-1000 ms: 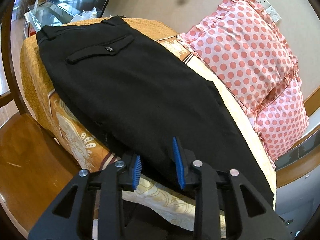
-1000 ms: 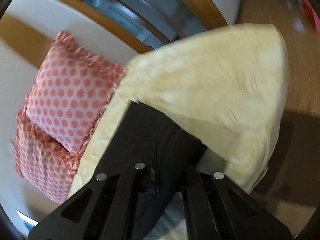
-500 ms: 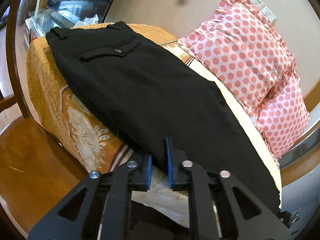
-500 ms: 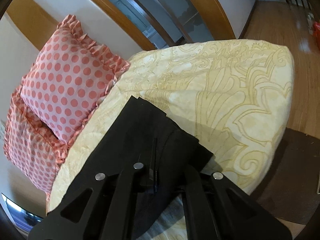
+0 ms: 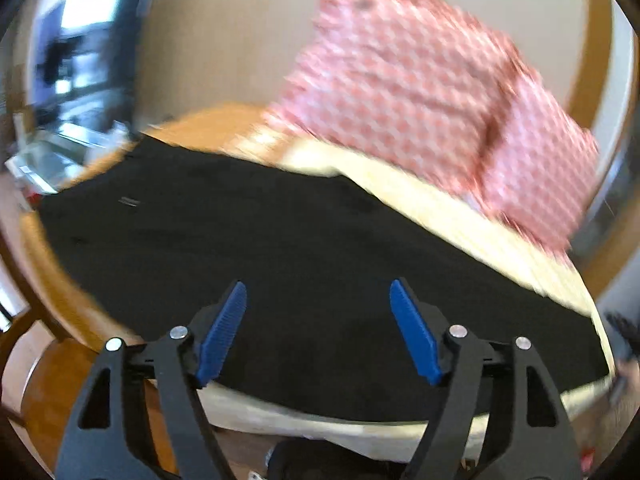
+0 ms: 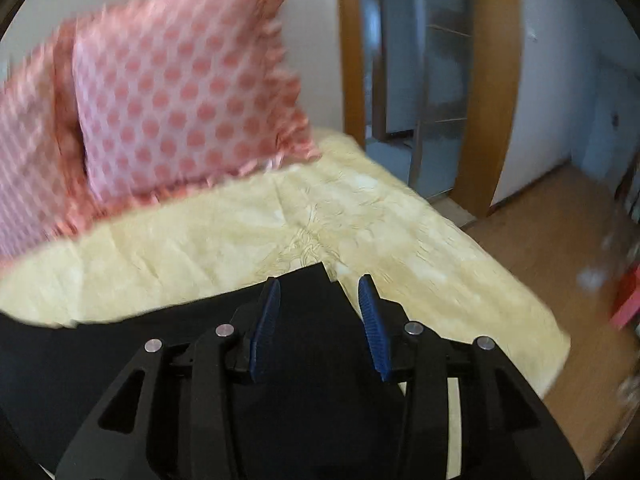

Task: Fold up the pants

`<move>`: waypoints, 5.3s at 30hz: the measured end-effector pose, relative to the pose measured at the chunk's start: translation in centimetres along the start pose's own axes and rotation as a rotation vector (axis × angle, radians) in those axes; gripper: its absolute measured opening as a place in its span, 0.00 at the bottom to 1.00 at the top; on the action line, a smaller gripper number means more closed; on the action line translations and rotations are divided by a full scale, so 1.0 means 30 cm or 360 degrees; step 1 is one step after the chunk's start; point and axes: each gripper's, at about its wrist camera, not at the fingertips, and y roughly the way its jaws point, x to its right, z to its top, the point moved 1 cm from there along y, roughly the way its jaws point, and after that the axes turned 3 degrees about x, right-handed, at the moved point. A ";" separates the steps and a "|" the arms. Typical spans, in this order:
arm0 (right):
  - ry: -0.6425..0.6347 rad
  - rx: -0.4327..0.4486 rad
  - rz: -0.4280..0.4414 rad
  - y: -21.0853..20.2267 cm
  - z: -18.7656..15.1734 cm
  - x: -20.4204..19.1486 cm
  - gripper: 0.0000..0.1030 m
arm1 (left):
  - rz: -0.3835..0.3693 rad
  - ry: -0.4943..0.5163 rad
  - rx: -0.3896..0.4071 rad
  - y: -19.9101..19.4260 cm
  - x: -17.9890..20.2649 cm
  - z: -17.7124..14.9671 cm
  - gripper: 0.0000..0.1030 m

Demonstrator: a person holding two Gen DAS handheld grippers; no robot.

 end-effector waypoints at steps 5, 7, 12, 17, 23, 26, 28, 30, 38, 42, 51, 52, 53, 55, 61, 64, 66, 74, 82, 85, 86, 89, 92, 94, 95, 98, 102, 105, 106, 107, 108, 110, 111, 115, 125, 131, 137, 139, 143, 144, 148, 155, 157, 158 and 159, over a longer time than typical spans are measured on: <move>0.0053 -0.0249 0.0067 0.164 0.000 0.040 0.42 | -0.0082 -0.0025 -0.0191 0.115 0.044 -0.041 0.72; 0.0073 -0.0264 0.0107 0.172 -0.021 0.052 0.41 | -0.0076 -0.0034 -0.0215 0.134 0.041 -0.048 0.73; 0.0115 -0.0180 0.0162 0.141 -0.019 0.055 0.11 | -0.0080 -0.0018 -0.0225 0.150 0.054 -0.049 0.79; 0.0076 0.0008 0.0157 0.082 0.048 0.017 0.07 | -0.0070 -0.0008 -0.0231 0.165 0.071 -0.042 0.79; 0.0007 -0.0176 0.0039 0.210 0.056 -0.017 0.07 | -0.0052 0.0021 -0.0210 0.171 0.078 -0.047 0.81; -0.0018 -0.0174 -0.0035 0.212 0.047 -0.022 0.14 | -0.0055 0.0029 -0.0206 0.169 0.078 -0.049 0.81; -0.0021 -0.0163 -0.0244 0.182 0.052 0.002 0.33 | -0.0067 0.0029 -0.0201 0.167 0.072 -0.050 0.81; 0.0057 -0.0120 -0.0318 0.120 0.044 0.047 0.48 | -0.0079 0.0039 -0.0192 0.164 0.069 -0.054 0.81; 0.0819 -0.0062 0.0050 -0.139 -0.220 0.299 0.50 | -0.0174 0.0076 -0.0162 0.154 0.067 -0.070 0.91; 0.0939 -0.0074 0.0134 -0.154 -0.312 0.307 0.50 | -0.0216 0.0063 -0.0170 0.157 0.064 -0.065 0.96; 0.1168 -0.0088 0.0576 -0.158 -0.382 0.190 0.47 | -0.0265 0.0018 -0.0115 0.112 0.039 -0.058 0.95; 0.1205 -0.0092 0.0606 -0.157 -0.389 0.191 0.46 | -0.0245 0.0008 -0.0086 0.099 0.027 -0.051 0.95; 0.1222 -0.0082 0.0634 -0.149 -0.387 0.184 0.46 | -0.0228 0.0001 -0.0070 0.091 0.016 -0.046 0.95; 0.1166 -0.0058 0.0537 -0.145 -0.379 0.175 0.31 | -0.0191 -0.0017 -0.0057 0.086 -0.005 -0.040 0.95; 0.1004 0.0089 0.0426 -0.177 -0.323 0.090 0.09 | -0.0139 -0.0074 -0.0100 0.105 -0.050 -0.049 0.96; 0.0781 0.0249 0.0571 -0.246 -0.210 -0.104 0.09 | -0.0137 -0.0072 -0.0103 0.105 -0.049 -0.050 0.96; 0.0639 0.0282 0.0749 -0.275 -0.150 -0.261 0.09 | -0.0141 -0.0080 -0.0104 0.105 -0.050 -0.050 0.96; -0.0100 -0.0190 0.1450 -0.307 -0.311 -1.074 0.09 | -0.0174 -0.0110 -0.0035 0.055 -0.054 -0.062 0.96; -0.0176 -0.0224 0.1514 -0.342 -0.387 -1.245 0.08 | 0.0012 -0.0260 0.0195 -0.123 -0.226 -0.027 0.96; -0.0396 -0.0164 0.1601 -0.432 -0.434 -1.321 0.08 | 0.0120 -0.0354 0.0249 -0.146 -0.306 -0.026 0.96; -0.0444 -0.0177 0.1600 -0.439 -0.457 -1.336 0.08 | 0.0148 -0.0404 0.0251 -0.150 -0.338 -0.027 0.96; -0.0506 -0.0202 0.1577 -0.443 -0.516 -1.364 0.08 | 0.0167 -0.0508 0.0247 -0.148 -0.395 -0.037 0.96; -0.0452 -0.0183 0.1600 -0.460 -0.521 -1.378 0.08 | 0.0199 -0.0563 0.0245 -0.146 -0.430 -0.045 0.96; -0.0421 -0.0085 0.1588 -0.481 -0.511 -1.386 0.08 | 0.0203 -0.0591 0.0244 -0.148 -0.444 -0.052 0.96; -0.0453 -0.0072 0.1576 -0.486 -0.513 -1.408 0.09 | 0.0202 -0.0609 0.0243 -0.149 -0.450 -0.056 0.96; -0.0655 -0.0202 0.1549 -0.464 -0.602 -1.478 0.10 | 0.0197 -0.0628 0.0222 -0.137 -0.459 -0.057 0.96; -0.0794 -0.0210 0.1641 -0.517 -0.651 -1.478 0.54 | 0.0202 -0.0631 0.0209 -0.132 -0.466 -0.061 0.96; -0.0753 -0.0172 0.1715 -0.549 -0.630 -1.465 0.65 | 0.0151 -0.0673 0.0179 -0.118 -0.484 -0.058 0.96; -0.0752 -0.0194 0.1718 -0.540 -0.632 -1.468 0.66 | 0.0129 -0.0693 0.0169 -0.113 -0.489 -0.059 0.96; -0.0786 -0.0249 0.1698 -0.529 -0.646 -1.482 0.69 | 0.0102 -0.0718 0.0151 -0.106 -0.498 -0.060 0.96; -0.0836 -0.0194 0.1696 -0.540 -0.657 -1.483 0.70 | 0.0082 -0.0738 0.0135 -0.099 -0.505 -0.059 0.96; -0.0911 -0.0155 0.1668 -0.560 -0.672 -1.485 0.71 | 0.0046 -0.0788 0.0110 -0.085 -0.523 -0.055 0.96; -0.0891 -0.0173 0.1681 -0.557 -0.671 -1.480 0.71 | 0.0026 -0.0805 0.0103 -0.080 -0.531 -0.051 0.96; -0.0753 -0.0250 0.1771 -0.511 -0.647 -1.451 0.71 | -0.0064 -0.0910 0.0040 -0.045 -0.568 -0.038 0.96; -0.0778 -0.0233 0.1773 -0.520 -0.651 -1.471 0.73 | -0.0115 -0.1021 0.0029 -0.041 -0.563 -0.013 0.96; -0.0772 -0.0228 0.1780 -0.523 -0.654 -1.468 0.73 | -0.0134 -0.1074 -0.0020 -0.002 -0.571 -0.007 0.97; -0.0768 -0.0221 0.1786 -0.524 -0.654 -1.468 0.73 | -0.0263 -0.1206 -0.0039 0.011 -0.583 -0.016 0.97; -0.0774 -0.0218 0.1788 -0.525 -0.656 -1.468 0.73 | -0.0296 -0.1249 -0.0038 0.020 -0.591 -0.012 0.97; -0.0779 -0.0215 0.1792 -0.527 -0.656 -1.467 0.73 | -0.0293 -0.1290 0.0000 0.021 -0.614 0.016 0.95; -0.0781 -0.0211 0.1792 -0.528 -0.657 -1.467 0.73 | -0.0227 -0.1293 0.0015 0.018 -0.626 0.025 0.94; -0.0812 -0.0171 0.1779 -0.538 -0.668 -1.464 0.73 | -0.0041 -0.1315 0.0093 0.001 -0.684 0.051 0.93; -0.0550 -0.0176 0.1948 -0.551 -0.611 -1.357 0.73 | 0.0193 -0.1248 0.0112 0.018 -0.720 0.091 0.44; -0.0522 -0.0107 0.1932 -0.566 -0.584 -1.306 0.73 | 0.0295 -0.1146 0.0149 -0.001 -0.691 0.112 0.24; -0.0505 -0.0084 0.1915 -0.571 -0.568 -1.275 0.74 | 0.0324 -0.1089 0.0169 -0.010 -0.672 0.122 0.21; -0.0485 -0.0076 0.1898 -0.573 -0.556 -1.252 0.81 | 0.0364 -0.1020 0.0186 -0.018 -0.647 0.138 0.19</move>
